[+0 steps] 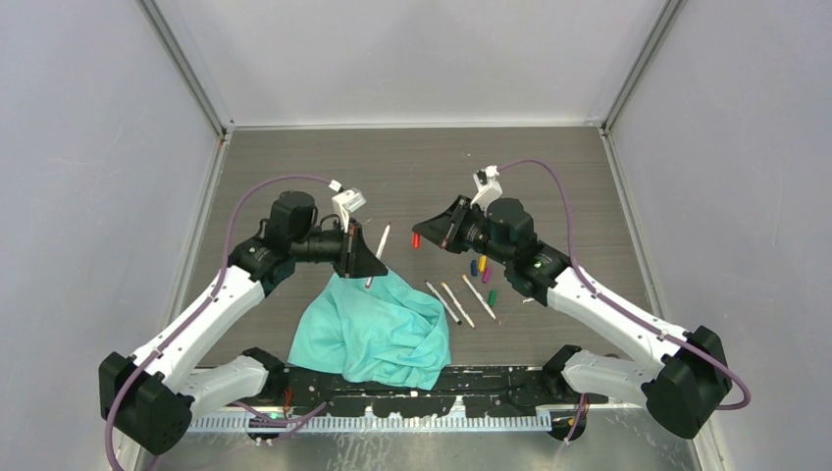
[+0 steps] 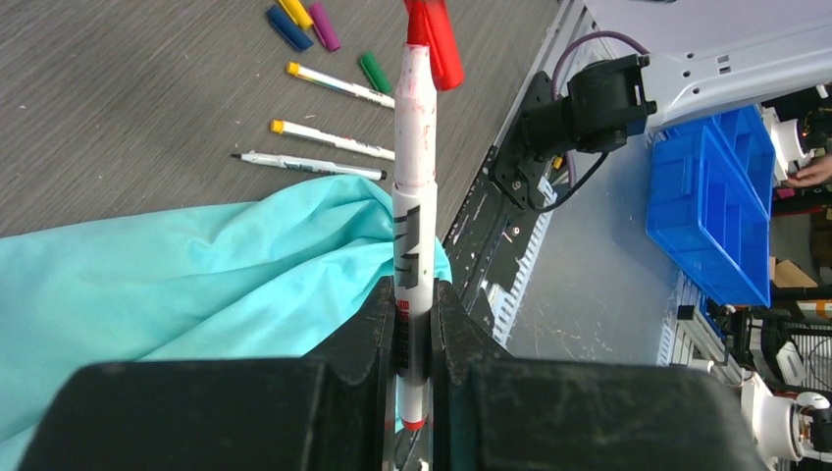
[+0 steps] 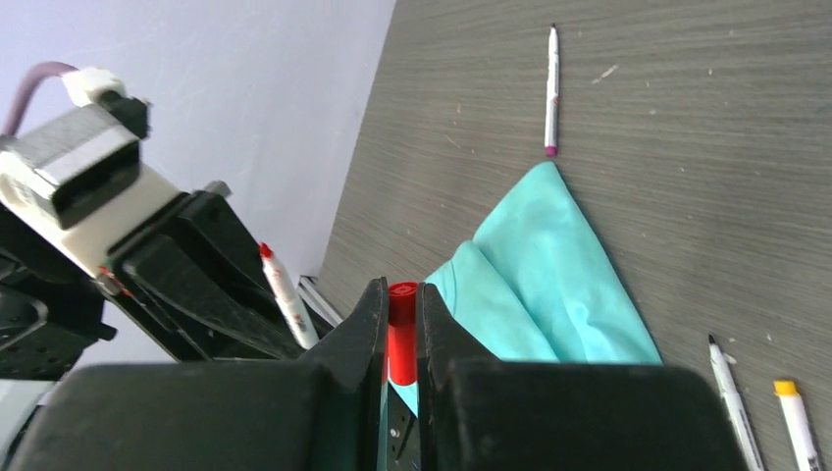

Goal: Insert the pens into the pen caps

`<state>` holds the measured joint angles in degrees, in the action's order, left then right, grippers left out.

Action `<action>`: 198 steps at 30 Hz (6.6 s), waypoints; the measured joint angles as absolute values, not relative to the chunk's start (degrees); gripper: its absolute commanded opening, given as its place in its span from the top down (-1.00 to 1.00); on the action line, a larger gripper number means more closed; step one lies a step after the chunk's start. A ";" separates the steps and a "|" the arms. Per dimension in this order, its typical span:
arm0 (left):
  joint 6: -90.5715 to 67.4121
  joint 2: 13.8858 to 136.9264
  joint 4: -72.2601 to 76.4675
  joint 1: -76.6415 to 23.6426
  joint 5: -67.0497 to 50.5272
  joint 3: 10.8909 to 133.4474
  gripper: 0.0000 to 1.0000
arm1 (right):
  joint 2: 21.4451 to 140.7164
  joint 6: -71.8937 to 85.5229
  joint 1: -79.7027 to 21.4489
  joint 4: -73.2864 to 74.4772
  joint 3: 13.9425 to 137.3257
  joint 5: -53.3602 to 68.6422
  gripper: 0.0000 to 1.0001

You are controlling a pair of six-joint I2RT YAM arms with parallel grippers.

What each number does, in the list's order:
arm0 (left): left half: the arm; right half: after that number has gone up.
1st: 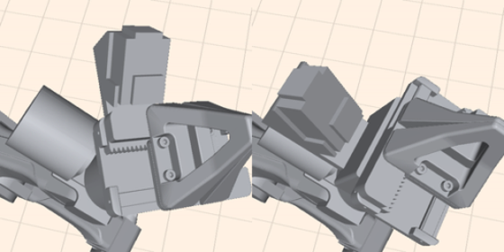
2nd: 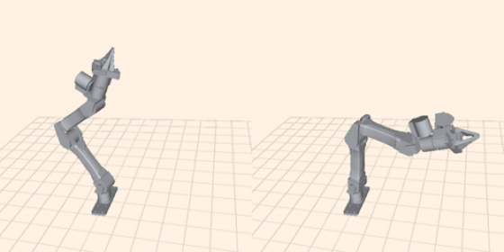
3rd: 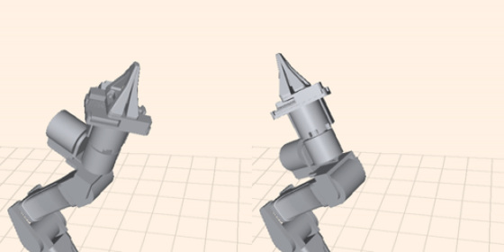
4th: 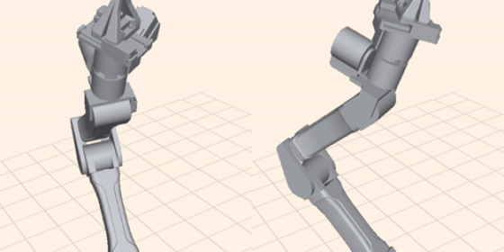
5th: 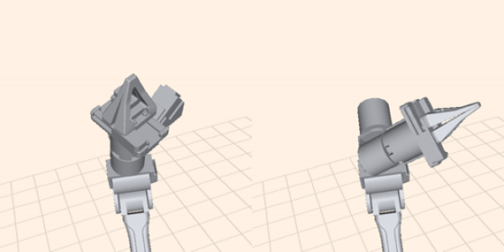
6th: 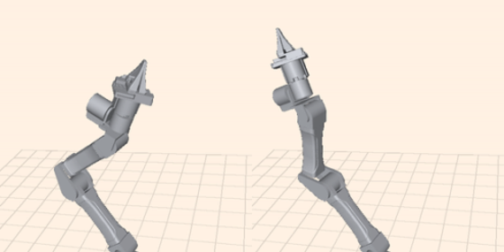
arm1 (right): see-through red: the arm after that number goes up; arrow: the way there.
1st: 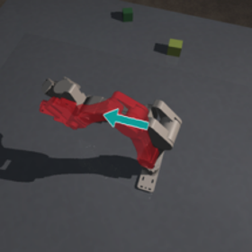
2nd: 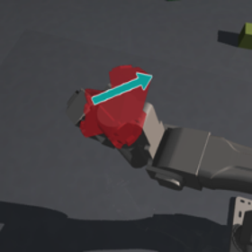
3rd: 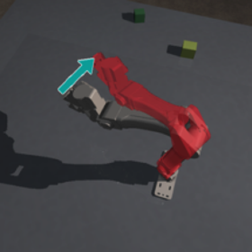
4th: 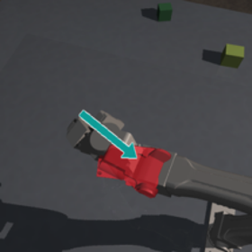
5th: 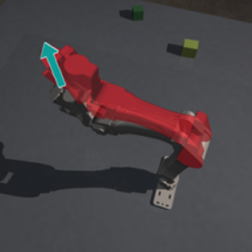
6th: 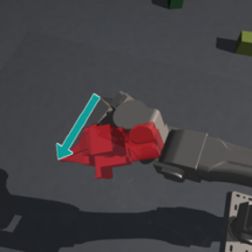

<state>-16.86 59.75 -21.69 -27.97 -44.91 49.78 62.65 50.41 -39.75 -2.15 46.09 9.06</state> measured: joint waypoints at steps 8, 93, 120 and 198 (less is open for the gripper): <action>-15.64 60.03 -22.13 -28.45 -45.08 49.78 0.99 | 64.10 51.48 -40.45 -7.42 46.09 8.36 0.99; -16.60 58.30 -25.15 -30.79 -42.85 49.43 0.99 | 66.98 51.64 -48.38 -27.09 41.69 3.22 0.99; -16.12 55.96 -29.87 -28.51 -46.87 48.82 1.00 | 66.46 51.35 -55.99 -37.32 35.09 -4.23 0.99; -14.15 54.54 -24.32 -29.63 -49.12 48.77 0.99 | 74.26 45.30 -42.13 -36.45 46.52 34.81 0.99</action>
<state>-14.15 54.54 -24.32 -29.63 -49.12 48.77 74.26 45.30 -42.13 -36.45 46.52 34.81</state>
